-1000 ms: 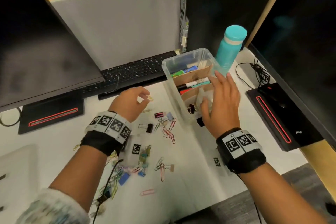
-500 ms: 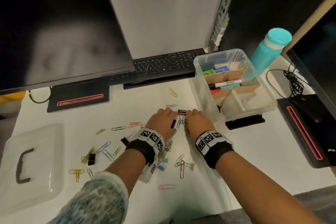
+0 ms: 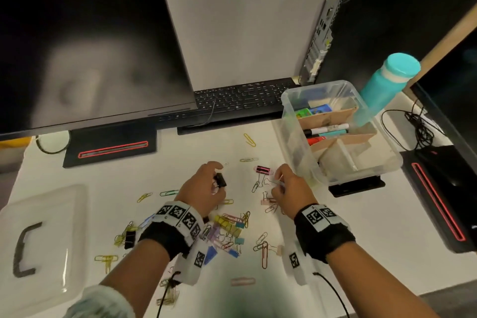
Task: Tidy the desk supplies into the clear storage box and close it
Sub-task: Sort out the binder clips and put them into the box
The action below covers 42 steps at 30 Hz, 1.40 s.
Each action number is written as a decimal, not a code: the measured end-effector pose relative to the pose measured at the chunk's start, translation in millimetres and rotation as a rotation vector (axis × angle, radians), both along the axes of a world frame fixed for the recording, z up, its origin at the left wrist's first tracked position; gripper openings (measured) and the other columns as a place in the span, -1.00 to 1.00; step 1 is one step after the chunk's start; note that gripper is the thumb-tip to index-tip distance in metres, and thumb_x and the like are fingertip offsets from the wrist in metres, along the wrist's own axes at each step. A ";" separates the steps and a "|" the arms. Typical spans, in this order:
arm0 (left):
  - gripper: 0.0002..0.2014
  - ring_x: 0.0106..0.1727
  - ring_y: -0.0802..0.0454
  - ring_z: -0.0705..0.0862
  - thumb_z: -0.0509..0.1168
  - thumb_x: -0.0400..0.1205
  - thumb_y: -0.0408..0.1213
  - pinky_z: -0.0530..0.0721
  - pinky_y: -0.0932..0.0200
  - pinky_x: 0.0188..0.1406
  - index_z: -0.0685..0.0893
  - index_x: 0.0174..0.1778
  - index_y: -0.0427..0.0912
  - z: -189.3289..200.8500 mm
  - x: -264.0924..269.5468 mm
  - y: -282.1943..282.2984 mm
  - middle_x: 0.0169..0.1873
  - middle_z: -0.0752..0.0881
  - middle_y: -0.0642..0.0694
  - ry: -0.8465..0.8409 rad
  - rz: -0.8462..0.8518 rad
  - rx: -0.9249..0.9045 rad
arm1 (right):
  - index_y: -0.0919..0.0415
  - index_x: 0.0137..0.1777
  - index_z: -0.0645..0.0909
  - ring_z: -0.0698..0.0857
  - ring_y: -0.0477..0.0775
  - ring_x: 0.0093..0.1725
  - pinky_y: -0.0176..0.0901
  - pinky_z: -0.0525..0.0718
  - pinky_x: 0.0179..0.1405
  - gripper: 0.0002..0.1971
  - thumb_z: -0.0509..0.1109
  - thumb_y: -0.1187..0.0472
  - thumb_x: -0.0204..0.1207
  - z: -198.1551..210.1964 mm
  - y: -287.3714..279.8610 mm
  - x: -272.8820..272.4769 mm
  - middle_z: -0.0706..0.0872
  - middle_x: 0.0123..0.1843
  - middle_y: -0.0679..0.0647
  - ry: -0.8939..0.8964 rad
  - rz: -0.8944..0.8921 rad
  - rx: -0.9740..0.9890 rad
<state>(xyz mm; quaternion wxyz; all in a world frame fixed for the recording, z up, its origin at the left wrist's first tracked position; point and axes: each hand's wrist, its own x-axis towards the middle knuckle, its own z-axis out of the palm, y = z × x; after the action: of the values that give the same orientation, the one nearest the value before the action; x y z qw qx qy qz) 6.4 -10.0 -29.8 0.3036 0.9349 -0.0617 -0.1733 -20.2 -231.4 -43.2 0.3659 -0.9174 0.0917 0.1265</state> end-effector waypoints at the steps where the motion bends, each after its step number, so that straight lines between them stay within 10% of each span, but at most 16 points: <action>1: -0.59 -0.04 0.05 0.64 0.32 0.57 -0.20 0.56 0.23 -0.08 0.42 0.33 0.04 1.9 0.3 6.9 0.14 0.50 0.07 -0.011 0.018 -0.016 | 0.21 0.01 0.40 0.55 0.09 -0.43 -0.16 0.57 -0.43 -0.91 0.19 0.36 0.55 0.5 1.5 1.2 0.55 -0.38 0.08 -0.017 -0.034 0.045; 5: -0.77 -0.18 0.03 0.59 0.26 0.61 -0.29 0.54 0.19 -0.13 0.51 0.18 -0.07 4.7 0.9 38.1 0.07 0.46 -0.06 -0.038 0.159 -0.069 | 0.27 -0.11 0.46 0.55 0.13 -0.14 -0.12 0.52 -0.13 -0.83 0.06 0.31 0.65 -9.6 6.6 13.5 0.66 -0.08 0.26 0.052 -0.228 0.143; 12: -0.83 -0.25 0.01 0.51 0.16 0.61 -0.45 0.51 0.09 -0.10 0.50 -0.13 -0.05 -1.0 -10.3 82.4 -0.16 0.47 -0.07 -0.070 0.186 -0.070 | 0.29 0.35 0.40 0.61 0.23 0.26 -0.07 0.54 0.16 -0.41 0.40 -0.09 0.47 -24.6 31.4 28.4 0.60 0.27 0.19 0.297 -0.273 -0.028; 19: -0.85 -0.21 0.25 0.52 0.27 0.59 -0.28 0.44 0.29 -0.14 0.60 0.06 -0.06 -6.7 -14.6 72.2 -0.05 0.53 0.03 -0.086 -0.028 -0.013 | 0.29 0.27 0.53 0.69 0.24 0.03 -0.09 0.61 0.00 -0.63 0.16 0.05 0.64 -30.9 48.9 47.8 0.70 0.20 0.24 0.283 -0.312 -0.155; 26: -0.72 0.10 -0.06 0.64 0.23 0.64 -0.15 0.58 0.03 0.18 0.55 0.25 -0.11 -13.2 16.6 28.5 0.15 0.56 -0.07 -0.064 -0.259 0.242 | 0.25 0.12 0.49 0.68 0.26 0.04 -0.04 0.62 -0.01 -0.75 0.21 0.08 0.59 -11.9 49.9 26.8 0.69 0.08 0.22 0.224 0.001 -0.312; 35: -0.86 -0.05 -0.10 0.63 0.25 0.60 -0.21 0.61 0.01 0.00 0.51 0.03 -0.13 -21.3 21.5 22.2 0.01 0.55 -0.10 -0.054 -0.267 0.233 | 0.28 0.07 0.44 0.57 0.11 -0.11 -0.21 0.41 -0.12 -0.80 0.10 0.14 0.71 3.2 25.1 -17.9 0.63 -0.09 0.15 0.003 -0.307 0.094; 39: -0.88 -0.35 0.01 0.58 0.18 0.62 -0.31 0.51 0.19 -0.42 0.38 0.02 -0.10 -10.0 17.5 19.1 -0.25 0.62 -0.07 -0.021 -0.201 0.099 | 0.17 -0.07 0.33 0.57 -0.01 -0.35 -0.24 0.48 -0.33 -0.86 0.12 0.14 0.69 -3.8 18.6 -31.5 0.69 -0.16 0.14 0.032 -0.359 0.234; 42: -0.89 -0.25 -0.02 0.61 0.10 0.65 -0.29 0.54 0.14 -0.28 0.44 0.06 -0.11 0.9 11.5 2.4 -0.19 0.57 -0.03 -0.022 -0.250 0.050 | 0.13 -0.19 0.32 0.51 -0.22 -0.43 -0.50 0.43 -0.46 -0.79 0.18 0.14 0.67 19.7 20.2 -41.2 0.58 -0.35 0.03 -0.078 -0.296 0.204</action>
<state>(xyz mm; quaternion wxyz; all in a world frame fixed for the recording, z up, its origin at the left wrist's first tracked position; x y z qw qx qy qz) 17.9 -7.6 -28.9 0.2555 0.9291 -0.1766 -0.2009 -61.4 -211.2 -23.5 0.4748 -0.8564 0.1981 0.0440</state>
